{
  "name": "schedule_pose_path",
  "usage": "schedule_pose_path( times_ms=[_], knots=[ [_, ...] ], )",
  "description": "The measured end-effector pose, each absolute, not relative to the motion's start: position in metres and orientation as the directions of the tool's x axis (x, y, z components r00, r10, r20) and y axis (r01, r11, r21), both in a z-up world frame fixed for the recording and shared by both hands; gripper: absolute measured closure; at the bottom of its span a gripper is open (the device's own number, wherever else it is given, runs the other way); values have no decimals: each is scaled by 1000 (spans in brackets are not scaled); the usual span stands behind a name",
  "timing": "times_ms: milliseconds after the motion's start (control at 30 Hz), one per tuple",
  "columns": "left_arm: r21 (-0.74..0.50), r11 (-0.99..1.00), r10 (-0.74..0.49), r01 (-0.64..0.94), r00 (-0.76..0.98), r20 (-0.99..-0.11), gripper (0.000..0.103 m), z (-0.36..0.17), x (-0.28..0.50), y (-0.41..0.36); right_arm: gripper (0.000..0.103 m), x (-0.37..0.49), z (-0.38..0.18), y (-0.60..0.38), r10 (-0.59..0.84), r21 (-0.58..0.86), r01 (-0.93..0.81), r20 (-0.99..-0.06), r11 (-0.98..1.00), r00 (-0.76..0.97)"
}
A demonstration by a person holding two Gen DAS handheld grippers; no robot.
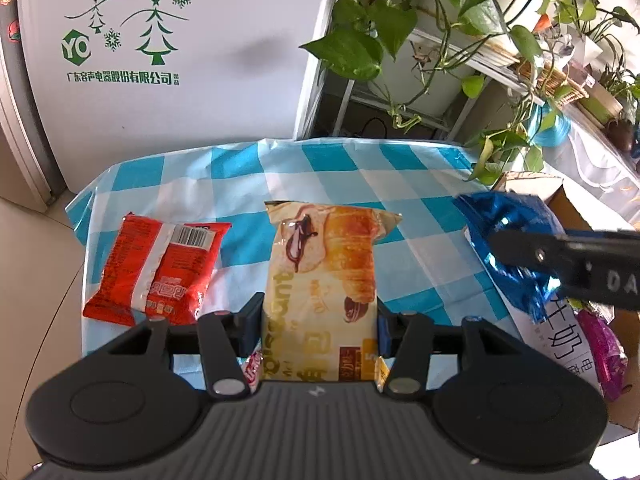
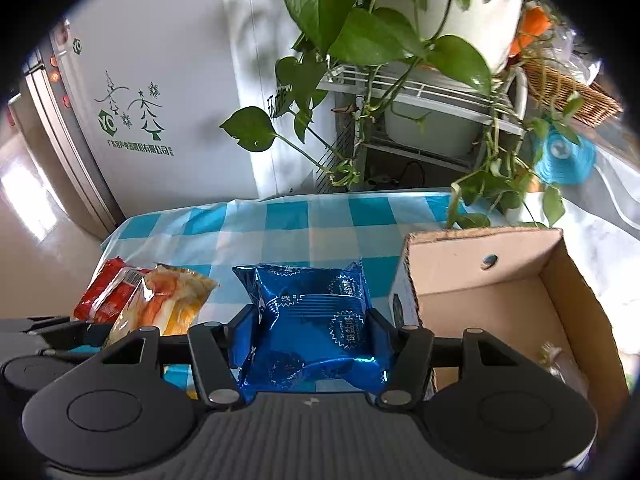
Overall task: Organize snacks
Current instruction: 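Carry the croissant bag and blue foil bag over the cardboard box and open both grippers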
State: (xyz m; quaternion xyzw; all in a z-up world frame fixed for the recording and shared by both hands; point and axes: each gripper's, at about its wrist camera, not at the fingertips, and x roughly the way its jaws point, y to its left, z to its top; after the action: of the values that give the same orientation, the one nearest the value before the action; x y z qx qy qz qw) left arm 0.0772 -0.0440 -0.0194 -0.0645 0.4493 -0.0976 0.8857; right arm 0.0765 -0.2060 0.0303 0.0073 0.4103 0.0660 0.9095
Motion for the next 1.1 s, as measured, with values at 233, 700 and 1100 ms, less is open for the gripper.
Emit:
schedule_pose_path(
  times_ms=[233, 700, 1100],
  knots=[
    [-212, 971, -233, 106, 594, -770, 51, -14, 67, -41, 39, 55, 33, -211, 129, 87, -97, -742, 992, 658],
    [-175, 976, -219, 133, 663, -716, 51, -6, 35, -51, 39, 28, 40, -226, 146, 116, -89, -728, 989, 670],
    [-212, 968, -244, 132, 690, -681, 51, -5, 12, -58, 38, 21, 55, -255, 140, 154, -46, -683, 987, 717]
  ],
)
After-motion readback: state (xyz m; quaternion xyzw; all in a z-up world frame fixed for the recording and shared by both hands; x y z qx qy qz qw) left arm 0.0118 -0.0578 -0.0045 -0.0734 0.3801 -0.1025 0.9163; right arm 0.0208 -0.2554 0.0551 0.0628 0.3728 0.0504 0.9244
